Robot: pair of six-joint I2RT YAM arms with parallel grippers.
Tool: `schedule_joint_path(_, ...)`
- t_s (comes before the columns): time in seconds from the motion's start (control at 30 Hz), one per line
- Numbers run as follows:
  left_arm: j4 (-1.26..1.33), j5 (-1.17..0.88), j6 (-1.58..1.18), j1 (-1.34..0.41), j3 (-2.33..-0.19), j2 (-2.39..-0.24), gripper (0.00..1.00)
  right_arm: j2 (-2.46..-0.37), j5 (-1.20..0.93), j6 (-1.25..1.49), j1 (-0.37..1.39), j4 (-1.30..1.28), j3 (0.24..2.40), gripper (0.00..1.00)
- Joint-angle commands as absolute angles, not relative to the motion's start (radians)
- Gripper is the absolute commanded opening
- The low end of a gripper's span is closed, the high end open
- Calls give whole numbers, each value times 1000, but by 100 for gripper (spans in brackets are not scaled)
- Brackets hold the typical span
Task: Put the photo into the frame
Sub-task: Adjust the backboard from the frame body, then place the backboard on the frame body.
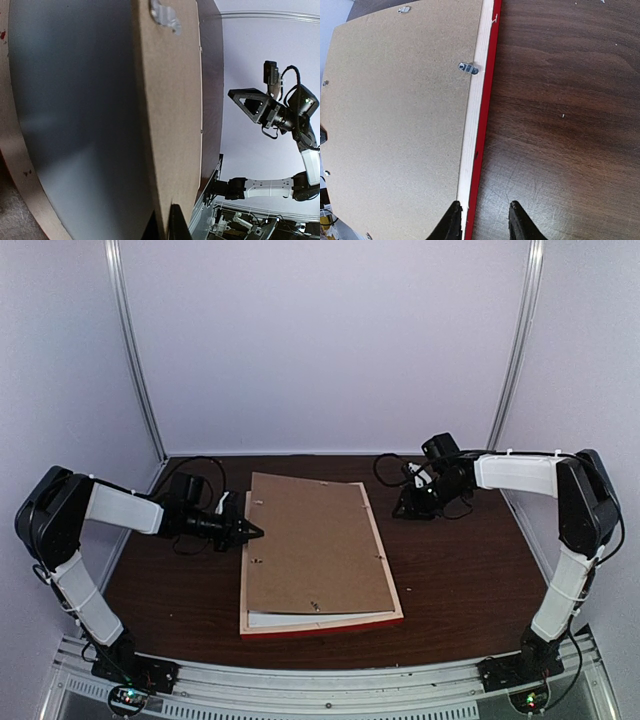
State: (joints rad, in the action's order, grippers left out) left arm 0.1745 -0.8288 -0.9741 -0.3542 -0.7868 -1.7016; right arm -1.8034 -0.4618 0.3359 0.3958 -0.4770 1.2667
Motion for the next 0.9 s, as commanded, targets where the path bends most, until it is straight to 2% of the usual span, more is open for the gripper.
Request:
schedule_joint_path(0.0,50,-734,-903,-358,-749,-1718,0,-1809,-432,324,400,-476,1259,33)
schedule_joint_path(0.87,58,-704,-907,-356,-735,-1718,0,-1810,-432,321,402,-477,1258,34)
